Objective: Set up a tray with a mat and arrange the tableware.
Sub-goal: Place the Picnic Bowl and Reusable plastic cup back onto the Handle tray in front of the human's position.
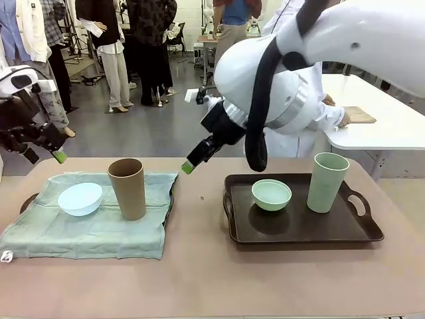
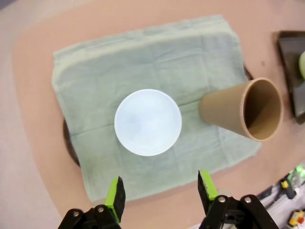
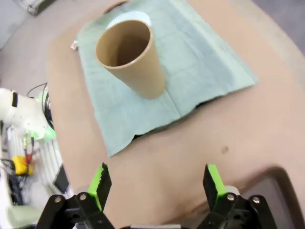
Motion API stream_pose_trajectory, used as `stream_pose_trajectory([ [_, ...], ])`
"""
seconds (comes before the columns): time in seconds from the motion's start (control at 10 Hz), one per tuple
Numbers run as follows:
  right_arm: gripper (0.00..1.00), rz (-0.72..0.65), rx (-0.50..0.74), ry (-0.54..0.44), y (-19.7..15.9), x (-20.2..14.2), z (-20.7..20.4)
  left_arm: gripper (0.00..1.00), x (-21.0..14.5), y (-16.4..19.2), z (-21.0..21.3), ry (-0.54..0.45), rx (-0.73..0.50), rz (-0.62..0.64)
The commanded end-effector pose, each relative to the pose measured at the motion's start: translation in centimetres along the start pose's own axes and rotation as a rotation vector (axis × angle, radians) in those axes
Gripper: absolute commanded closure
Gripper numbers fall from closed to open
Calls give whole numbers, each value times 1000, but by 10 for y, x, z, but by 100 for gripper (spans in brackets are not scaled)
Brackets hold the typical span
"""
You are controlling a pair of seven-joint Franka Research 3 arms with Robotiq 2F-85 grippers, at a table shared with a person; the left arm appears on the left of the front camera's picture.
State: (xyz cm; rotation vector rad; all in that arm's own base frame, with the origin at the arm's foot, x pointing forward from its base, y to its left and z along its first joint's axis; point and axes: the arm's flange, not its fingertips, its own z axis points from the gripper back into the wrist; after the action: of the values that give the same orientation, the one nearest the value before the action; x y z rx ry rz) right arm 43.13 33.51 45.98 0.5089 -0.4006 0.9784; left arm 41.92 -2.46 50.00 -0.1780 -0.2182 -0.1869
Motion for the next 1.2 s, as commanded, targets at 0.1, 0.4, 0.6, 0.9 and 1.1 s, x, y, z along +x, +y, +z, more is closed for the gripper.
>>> stream_pose_trajectory([
  [0.1, 0, -248, -133, 152, 25, 17, 38, 19, 10, -33, 19, 3, 28, -1],
  [0.4, 0, -387, -326, 313, 57, 26, 70, 19, 21, -69, 45, -22, 79, 0],
  [0.6, 0, -489, -394, 407, 65, 32, 76, 19, 23, -81, 49, -12, 115, 20],
  [0.9, 0, -435, -386, 344, 66, 16, 78, 19, 23, -77, 48, -34, 75, -16],
  [1.1, 0, -435, -386, 344, 66, 16, 78, 19, 23, -77, 48, -34, 75, -16],
])
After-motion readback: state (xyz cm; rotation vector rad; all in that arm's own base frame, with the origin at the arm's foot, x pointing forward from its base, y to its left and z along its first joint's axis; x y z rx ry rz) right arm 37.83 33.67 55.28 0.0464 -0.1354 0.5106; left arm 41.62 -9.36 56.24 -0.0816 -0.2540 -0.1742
